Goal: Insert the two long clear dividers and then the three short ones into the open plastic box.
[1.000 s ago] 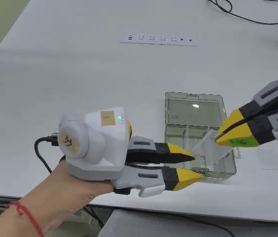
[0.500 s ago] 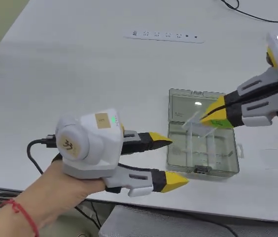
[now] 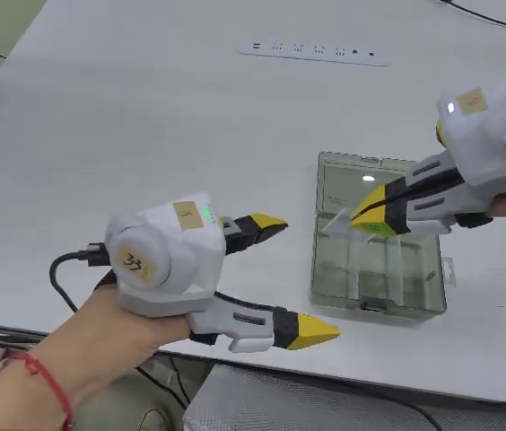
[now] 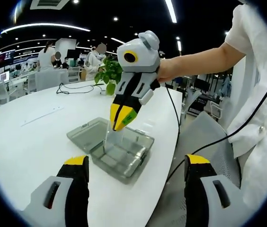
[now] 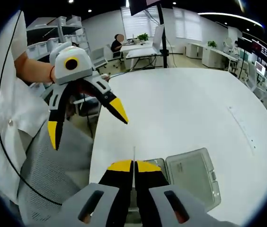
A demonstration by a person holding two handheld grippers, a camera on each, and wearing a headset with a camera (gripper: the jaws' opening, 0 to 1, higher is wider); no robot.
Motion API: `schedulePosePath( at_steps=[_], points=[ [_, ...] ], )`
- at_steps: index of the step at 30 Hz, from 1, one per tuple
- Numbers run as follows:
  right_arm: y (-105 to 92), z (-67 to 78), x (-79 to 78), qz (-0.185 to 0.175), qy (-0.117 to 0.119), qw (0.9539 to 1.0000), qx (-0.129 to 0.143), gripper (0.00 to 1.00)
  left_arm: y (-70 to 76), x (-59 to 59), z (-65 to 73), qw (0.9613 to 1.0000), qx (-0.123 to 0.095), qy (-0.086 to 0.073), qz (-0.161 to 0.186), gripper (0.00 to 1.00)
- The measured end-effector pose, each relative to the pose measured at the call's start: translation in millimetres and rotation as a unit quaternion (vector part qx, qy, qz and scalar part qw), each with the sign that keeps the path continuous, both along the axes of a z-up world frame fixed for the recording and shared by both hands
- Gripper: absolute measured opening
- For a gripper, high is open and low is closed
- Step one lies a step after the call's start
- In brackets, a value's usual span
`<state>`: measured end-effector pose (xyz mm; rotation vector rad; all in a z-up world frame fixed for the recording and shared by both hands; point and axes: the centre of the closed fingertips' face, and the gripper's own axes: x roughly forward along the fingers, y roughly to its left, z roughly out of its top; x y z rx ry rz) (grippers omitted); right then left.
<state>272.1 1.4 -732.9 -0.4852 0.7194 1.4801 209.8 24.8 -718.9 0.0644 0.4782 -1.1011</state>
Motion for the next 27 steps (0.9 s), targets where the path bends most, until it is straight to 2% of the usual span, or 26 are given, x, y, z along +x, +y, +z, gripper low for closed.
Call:
schedulePosePath(
  at_steps=[6, 18, 23, 26, 27],
  points=[
    [-2.4, -17.6, 1.0, 0.004, -0.002, 0.9999, -0.014, 0.02, 1.9, 7.5, -8.4, 0.9994, -0.008, 0.017, 0.029, 1.00],
    [-1.9, -26.2, -2.0, 0.012, -0.002, 0.9997, -0.023, 0.02, 0.2, 11.2, -9.0, 0.9990, -0.016, 0.024, 0.034, 1.00],
    [0.9, -28.6, -1.8, 0.018, -0.011, 0.9995, -0.022, 0.02, -0.7, 11.4, -10.6, 0.9991, -0.014, 0.025, 0.032, 1.00],
    [2.6, -36.7, -7.5, 0.046, -0.034, 0.9973, -0.045, 0.02, -2.0, 10.7, -11.8, 0.9992, -0.012, 0.025, 0.027, 1.00],
    [4.2, -38.3, -8.7, 0.047, -0.034, 0.9973, -0.045, 0.02, -2.3, 10.6, -11.9, 0.9993, -0.011, 0.025, 0.026, 1.00]
  ],
)
